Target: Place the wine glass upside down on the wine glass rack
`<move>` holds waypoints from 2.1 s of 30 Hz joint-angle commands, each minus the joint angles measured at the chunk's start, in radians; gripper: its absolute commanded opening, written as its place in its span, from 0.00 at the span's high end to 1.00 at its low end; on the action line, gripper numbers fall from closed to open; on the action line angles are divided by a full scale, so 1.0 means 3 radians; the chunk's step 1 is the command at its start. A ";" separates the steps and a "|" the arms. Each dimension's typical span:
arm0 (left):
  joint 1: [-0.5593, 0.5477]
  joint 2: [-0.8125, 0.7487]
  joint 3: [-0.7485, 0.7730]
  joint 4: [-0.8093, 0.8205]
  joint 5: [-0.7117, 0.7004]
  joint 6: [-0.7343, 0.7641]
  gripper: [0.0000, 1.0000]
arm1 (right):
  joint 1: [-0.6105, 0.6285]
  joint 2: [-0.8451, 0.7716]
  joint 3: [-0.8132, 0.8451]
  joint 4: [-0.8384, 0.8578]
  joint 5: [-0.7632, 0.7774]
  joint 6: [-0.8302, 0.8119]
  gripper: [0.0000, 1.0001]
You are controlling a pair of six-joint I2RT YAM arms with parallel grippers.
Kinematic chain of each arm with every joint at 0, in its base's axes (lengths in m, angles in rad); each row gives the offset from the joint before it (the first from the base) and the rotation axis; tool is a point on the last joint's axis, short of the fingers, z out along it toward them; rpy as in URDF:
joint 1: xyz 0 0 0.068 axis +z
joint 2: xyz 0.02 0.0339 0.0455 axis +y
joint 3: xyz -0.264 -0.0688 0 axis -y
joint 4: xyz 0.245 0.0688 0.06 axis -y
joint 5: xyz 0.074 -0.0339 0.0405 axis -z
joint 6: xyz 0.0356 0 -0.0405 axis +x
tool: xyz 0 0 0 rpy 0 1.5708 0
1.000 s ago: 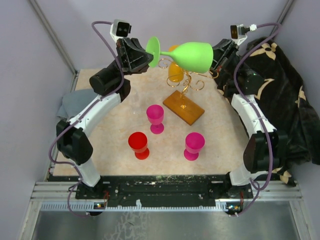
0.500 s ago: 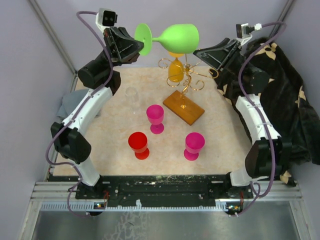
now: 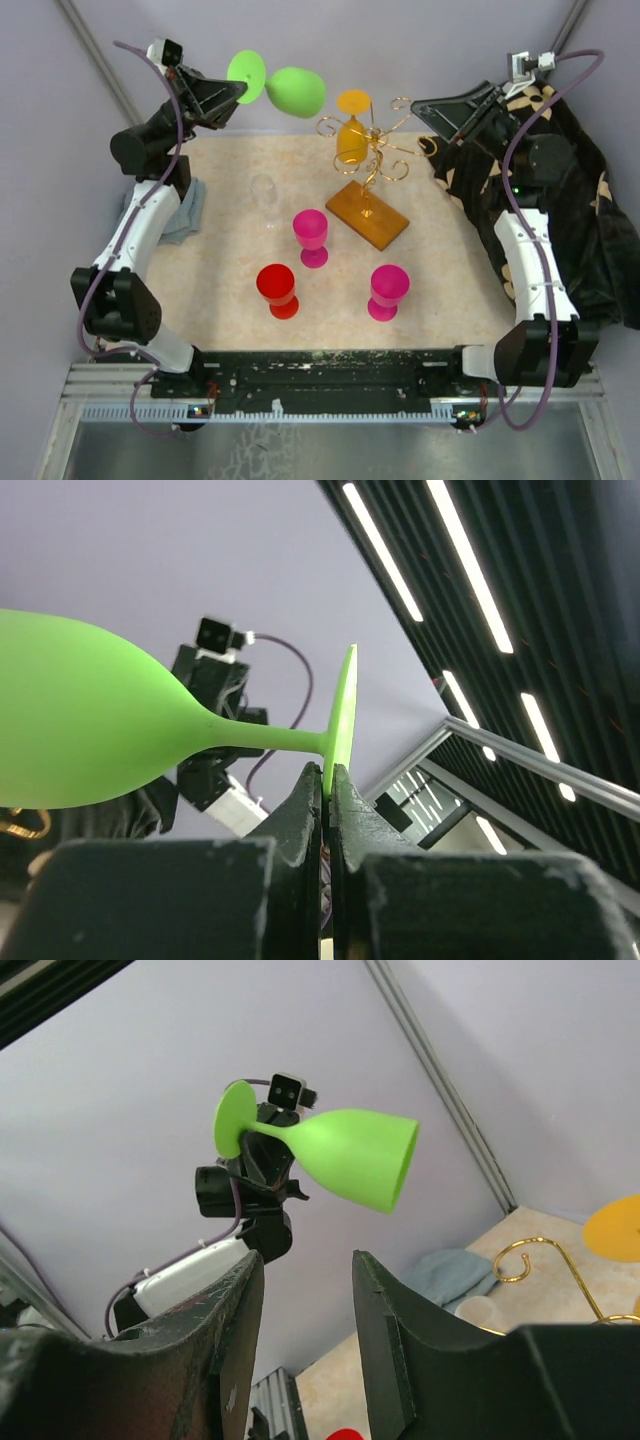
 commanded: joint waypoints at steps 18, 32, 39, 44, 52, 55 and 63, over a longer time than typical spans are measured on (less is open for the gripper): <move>0.0170 -0.0350 -0.0243 -0.2887 0.0156 0.2384 1.00 | 0.0000 -0.0294 -0.0034 -0.0504 0.0064 -0.0549 0.59; -0.0216 0.0107 -0.0098 -0.3317 0.0279 0.2529 1.00 | 0.0000 -0.0283 -0.0048 -0.0635 0.0105 -0.0617 0.59; -0.0420 0.0330 0.0123 -0.3317 0.0265 0.2538 1.00 | 0.0000 -0.0295 -0.0035 -0.0743 0.0121 -0.0679 0.59; -0.0559 0.0484 0.0361 -0.3399 0.0247 0.2565 1.00 | 0.0001 -0.0300 -0.0050 -0.0803 0.0130 -0.0720 0.59; -0.0688 0.0708 0.0559 -0.3439 0.0247 0.2585 1.00 | -0.0002 -0.0293 -0.0026 -0.0857 0.0136 -0.0746 0.59; -0.0711 0.0766 0.0623 -0.3450 0.0240 0.2585 1.00 | -0.0001 -0.0288 -0.0015 -0.0870 0.0137 -0.0753 0.59; -0.0736 0.0924 0.0855 -0.3585 0.0172 0.2613 1.00 | 0.0000 -0.0297 -0.0035 -0.0875 0.0141 -0.0753 0.59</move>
